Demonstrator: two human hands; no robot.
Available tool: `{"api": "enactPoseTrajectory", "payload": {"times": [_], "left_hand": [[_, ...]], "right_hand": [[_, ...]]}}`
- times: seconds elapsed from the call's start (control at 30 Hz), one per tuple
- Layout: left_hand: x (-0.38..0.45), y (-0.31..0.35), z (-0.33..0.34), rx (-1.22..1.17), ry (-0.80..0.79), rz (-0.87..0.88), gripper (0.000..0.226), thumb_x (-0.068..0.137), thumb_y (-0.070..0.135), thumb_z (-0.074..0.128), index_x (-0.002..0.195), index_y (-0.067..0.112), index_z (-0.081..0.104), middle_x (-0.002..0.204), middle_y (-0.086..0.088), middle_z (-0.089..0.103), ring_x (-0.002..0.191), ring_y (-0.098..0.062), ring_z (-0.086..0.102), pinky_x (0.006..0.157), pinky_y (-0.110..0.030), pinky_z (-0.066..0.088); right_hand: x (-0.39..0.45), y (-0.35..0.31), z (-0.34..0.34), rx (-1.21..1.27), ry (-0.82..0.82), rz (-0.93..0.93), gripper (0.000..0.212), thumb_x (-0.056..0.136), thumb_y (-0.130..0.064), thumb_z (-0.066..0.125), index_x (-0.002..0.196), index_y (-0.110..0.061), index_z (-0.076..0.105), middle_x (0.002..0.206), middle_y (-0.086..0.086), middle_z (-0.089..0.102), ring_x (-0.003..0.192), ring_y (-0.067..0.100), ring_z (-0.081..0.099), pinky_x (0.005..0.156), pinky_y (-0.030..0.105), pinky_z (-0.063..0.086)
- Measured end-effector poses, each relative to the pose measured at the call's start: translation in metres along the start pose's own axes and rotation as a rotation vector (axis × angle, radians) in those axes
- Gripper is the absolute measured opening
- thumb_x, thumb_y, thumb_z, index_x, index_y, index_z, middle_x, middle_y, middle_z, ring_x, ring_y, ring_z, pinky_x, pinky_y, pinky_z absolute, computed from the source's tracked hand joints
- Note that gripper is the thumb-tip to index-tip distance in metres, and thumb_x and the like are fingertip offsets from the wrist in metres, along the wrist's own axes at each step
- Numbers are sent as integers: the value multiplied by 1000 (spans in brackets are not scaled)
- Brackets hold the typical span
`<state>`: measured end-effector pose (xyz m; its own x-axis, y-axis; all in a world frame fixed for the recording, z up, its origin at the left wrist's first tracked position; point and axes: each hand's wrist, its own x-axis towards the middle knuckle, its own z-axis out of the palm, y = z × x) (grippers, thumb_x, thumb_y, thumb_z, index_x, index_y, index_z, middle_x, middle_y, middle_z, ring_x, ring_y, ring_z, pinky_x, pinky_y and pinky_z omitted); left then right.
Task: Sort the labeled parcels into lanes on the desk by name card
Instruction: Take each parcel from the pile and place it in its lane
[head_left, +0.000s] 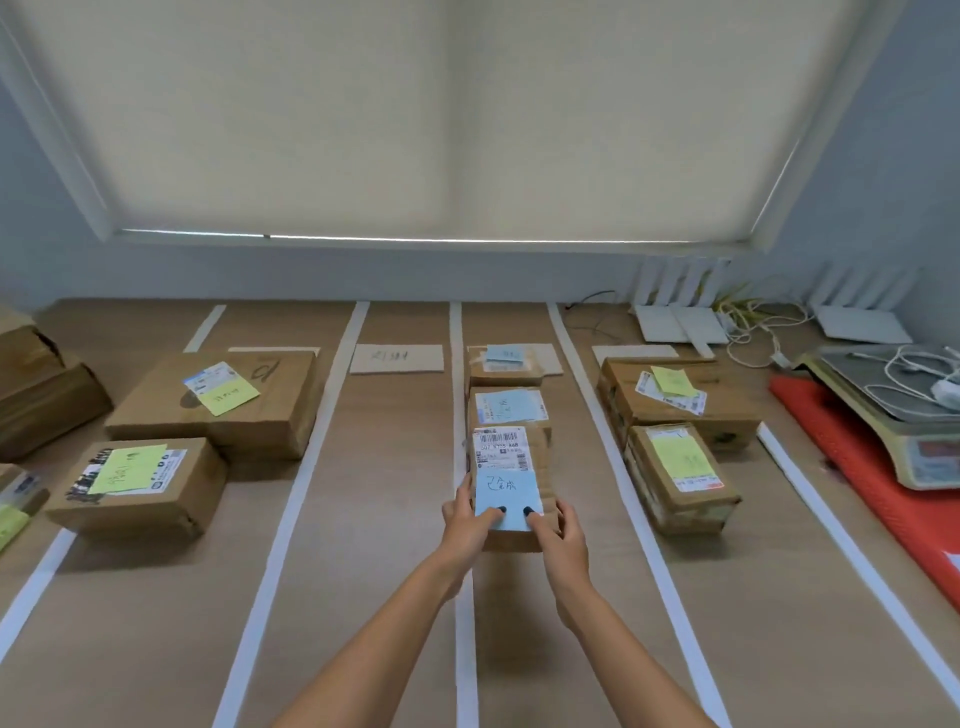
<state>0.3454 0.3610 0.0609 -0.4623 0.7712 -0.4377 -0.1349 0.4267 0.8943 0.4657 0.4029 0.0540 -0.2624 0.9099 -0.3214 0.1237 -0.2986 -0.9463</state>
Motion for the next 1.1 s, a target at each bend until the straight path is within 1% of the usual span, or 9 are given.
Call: {"api": "enactPoseTrajectory", "payload": {"times": [0.07,0.13,0.23,0.27,0.47,0.7,0.77,0.93,1.1], "left_hand": [[9,9,24,-11,-32,10,65,93,20,51,144,39,17,125,5,29,111,-12,39,100,-34,38],[23,14,47,-21,-55,5,67,92,18,51,145,40,15,136,5,29,120,-15,39,106,-40,37],[40,21,84,-69,-56,5,71,91,10,52,146,38,17,140,2,32,125,-19,42,106,-43,40],[46,24,95,-78,-58,14,71,91,7,52,145,38,19,140,1,34,125,-20,43,104,-41,42],[94,43,146,-75,19,21,62,92,1,48,143,29,26,140,-3,46,125,-18,47,90,-29,48],[160,60,166,67,110,83,61,93,1,47,146,21,23,147,-2,39,134,-19,37,97,-25,36],[175,61,171,92,107,101,62,92,0,47,145,21,23,148,-1,38,135,-18,35,96,-24,34],[203,51,180,117,110,65,65,91,-1,46,147,19,19,150,-1,35,138,-18,32,103,-27,33],[209,48,186,157,170,35,73,93,2,44,151,19,4,156,-1,20,143,-19,20,113,-33,24]], "right_hand": [[21,-5,-20,-12,24,-15,35,91,-14,59,119,-29,45,99,-17,56,87,-5,53,51,2,43],[41,-6,-37,-32,52,-36,39,91,-13,59,124,-27,44,101,-15,54,88,-4,52,53,0,42],[67,-7,-63,-108,112,-29,49,91,-16,59,137,-24,40,128,3,39,113,15,47,84,18,42],[76,-7,-72,-126,124,-25,52,91,-17,59,138,-23,39,132,5,35,116,17,44,87,23,40],[142,-13,-109,-245,124,-13,55,92,-19,56,142,-25,35,139,3,34,107,10,42,72,11,38],[222,-27,-108,-302,33,-31,49,96,-26,48,143,-23,32,144,5,41,127,22,43,103,39,42],[240,-26,-107,-309,22,-43,48,96,-24,48,142,-21,33,143,5,43,128,21,42,102,33,39],[269,-17,-105,-360,-38,-11,49,97,-19,45,144,-19,31,145,6,41,131,23,40,107,36,36],[278,-13,-100,-372,-55,-43,49,96,-14,46,143,-17,32,142,5,45,129,20,43,96,23,33]]}}
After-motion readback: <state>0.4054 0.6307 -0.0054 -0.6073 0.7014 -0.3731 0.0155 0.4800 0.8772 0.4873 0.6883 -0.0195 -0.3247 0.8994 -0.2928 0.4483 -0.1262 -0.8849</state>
